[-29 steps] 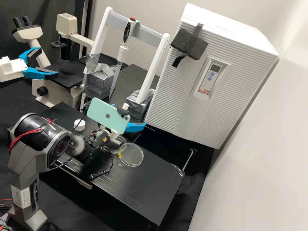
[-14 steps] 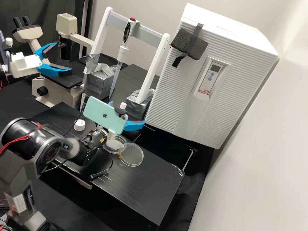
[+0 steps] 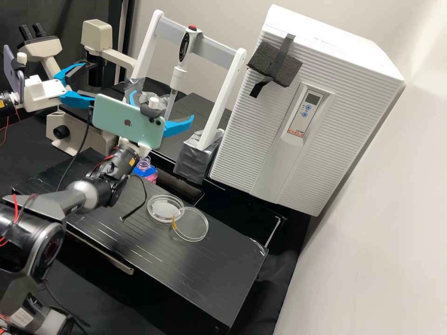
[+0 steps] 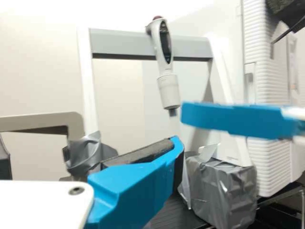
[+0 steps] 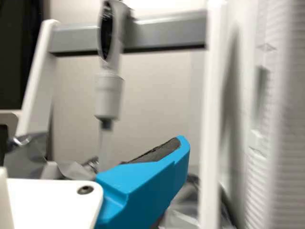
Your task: Use the pipette
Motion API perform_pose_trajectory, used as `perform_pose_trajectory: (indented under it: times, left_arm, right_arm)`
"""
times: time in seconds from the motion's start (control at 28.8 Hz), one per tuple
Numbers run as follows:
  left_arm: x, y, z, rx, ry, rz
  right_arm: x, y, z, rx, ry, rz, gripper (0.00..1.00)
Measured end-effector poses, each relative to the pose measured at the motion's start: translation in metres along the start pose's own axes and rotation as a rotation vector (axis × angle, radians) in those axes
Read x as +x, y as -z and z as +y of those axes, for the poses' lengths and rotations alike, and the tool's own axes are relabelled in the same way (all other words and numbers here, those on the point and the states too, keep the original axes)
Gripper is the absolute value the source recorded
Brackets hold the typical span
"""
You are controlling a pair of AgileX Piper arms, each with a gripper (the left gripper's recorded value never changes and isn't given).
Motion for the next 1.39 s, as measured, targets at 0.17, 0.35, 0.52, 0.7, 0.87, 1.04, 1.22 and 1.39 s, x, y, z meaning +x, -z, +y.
perform_pose_trajectory:
  times: [0.17, 0.35, 0.52, 0.7, 0.87, 1.04, 1.22, 1.39]
  left_arm:
    - [-0.0044, 0.007, -0.004, -0.011, 0.017, 0.025]
    - [-0.0055, 0.011, -0.005, -0.027, 0.019, 0.034]
    - [-0.0055, 0.011, -0.004, -0.028, 0.019, 0.035]
    - [-0.0056, 0.011, -0.005, -0.033, 0.021, 0.029]
    - [-0.0057, 0.015, -0.005, -0.025, 0.024, 0.037]
    - [-0.0048, 0.018, -0.009, -0.027, 0.035, 0.044]
    - [-0.0048, 0.018, -0.01, -0.027, 0.037, 0.044]
    - [-0.0048, 0.018, -0.01, -0.028, 0.036, 0.044]
  right_arm:
    - [0.027, 0.016, 0.008, -0.019, 0.004, 0.007, 1.0]
    - [0.052, 0.021, 0.016, -0.015, -0.013, -0.039, 1.0]
    - [0.071, 0.023, 0.019, -0.014, -0.002, -0.073, 1.0]
    - [0.087, 0.025, 0.017, -0.037, 0.007, -0.089, 1.0]
    - [0.102, 0.023, 0.015, -0.05, 0.014, -0.114, 0.0]
    - [0.107, 0.022, 0.014, -0.056, 0.027, -0.127, 0.0]
    - [0.109, 0.025, 0.018, -0.067, 0.014, -0.122, 0.0]
    - [0.112, 0.026, 0.019, -0.066, 0.003, -0.125, 0.0]
